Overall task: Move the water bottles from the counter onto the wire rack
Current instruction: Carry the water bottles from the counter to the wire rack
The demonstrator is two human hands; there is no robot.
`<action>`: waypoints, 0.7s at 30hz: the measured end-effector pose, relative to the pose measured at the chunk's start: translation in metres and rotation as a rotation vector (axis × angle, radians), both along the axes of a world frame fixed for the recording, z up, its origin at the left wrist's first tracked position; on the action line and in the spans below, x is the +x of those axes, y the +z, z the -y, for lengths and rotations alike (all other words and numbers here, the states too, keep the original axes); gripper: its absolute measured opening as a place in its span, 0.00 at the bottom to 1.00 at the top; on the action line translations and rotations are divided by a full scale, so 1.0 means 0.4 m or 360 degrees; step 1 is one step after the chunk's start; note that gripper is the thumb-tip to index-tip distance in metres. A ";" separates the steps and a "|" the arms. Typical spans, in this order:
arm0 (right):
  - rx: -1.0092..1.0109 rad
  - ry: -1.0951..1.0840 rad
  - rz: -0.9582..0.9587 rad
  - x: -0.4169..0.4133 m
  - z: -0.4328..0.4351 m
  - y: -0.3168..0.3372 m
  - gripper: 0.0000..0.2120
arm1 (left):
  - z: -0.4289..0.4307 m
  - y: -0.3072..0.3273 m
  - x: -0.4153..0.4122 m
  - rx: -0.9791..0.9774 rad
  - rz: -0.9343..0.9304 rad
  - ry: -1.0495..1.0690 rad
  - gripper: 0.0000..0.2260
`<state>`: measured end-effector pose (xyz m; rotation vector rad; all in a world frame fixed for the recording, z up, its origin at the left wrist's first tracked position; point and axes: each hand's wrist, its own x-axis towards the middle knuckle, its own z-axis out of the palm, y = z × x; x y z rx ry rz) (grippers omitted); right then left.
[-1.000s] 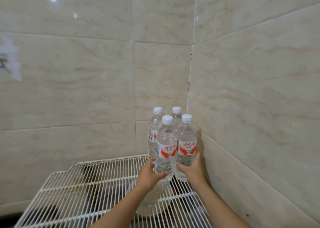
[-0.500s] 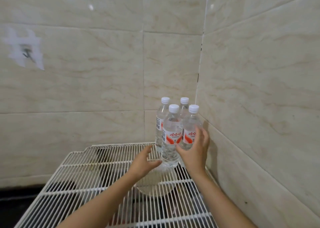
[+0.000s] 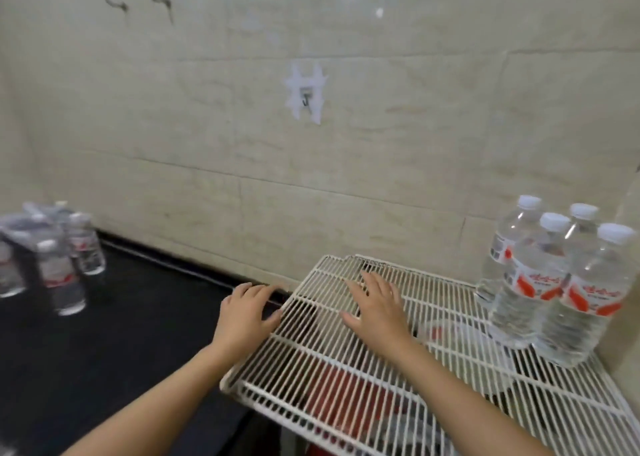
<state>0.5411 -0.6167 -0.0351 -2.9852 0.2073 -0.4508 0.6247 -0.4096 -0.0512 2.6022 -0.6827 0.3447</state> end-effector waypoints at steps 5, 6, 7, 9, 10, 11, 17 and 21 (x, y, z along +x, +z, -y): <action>-0.0028 0.0248 -0.0078 0.112 -0.261 0.003 0.27 | -0.305 -0.004 0.016 -0.0038 0.0044 0.0419 0.21; -0.0025 0.0311 -0.0044 0.134 -0.323 0.002 0.27 | -0.373 -0.004 0.018 -0.0041 0.0047 0.0493 0.21; -0.0002 0.0378 0.0015 0.154 -0.390 0.001 0.29 | -0.443 -0.005 0.020 -0.0041 0.0048 0.0558 0.20; -0.0002 0.0480 0.0026 0.195 -0.529 -0.003 0.32 | -0.593 -0.008 0.017 -0.0056 0.0036 0.0678 0.20; -0.0021 0.0519 -0.0028 0.215 -0.603 -0.008 0.29 | -0.673 -0.010 0.014 -0.0045 0.0034 0.0740 0.20; -0.0029 0.0564 -0.0093 0.234 -0.676 -0.015 0.27 | -0.753 -0.012 0.009 -0.0010 0.0030 0.0807 0.20; 0.0005 0.0894 -0.0267 0.304 -1.097 -0.059 0.24 | -1.165 -0.056 -0.024 0.0191 -0.0089 0.1134 0.20; -0.0022 0.1063 -0.0418 0.330 -1.316 -0.100 0.24 | -1.341 -0.103 -0.063 0.0188 -0.0210 0.1297 0.20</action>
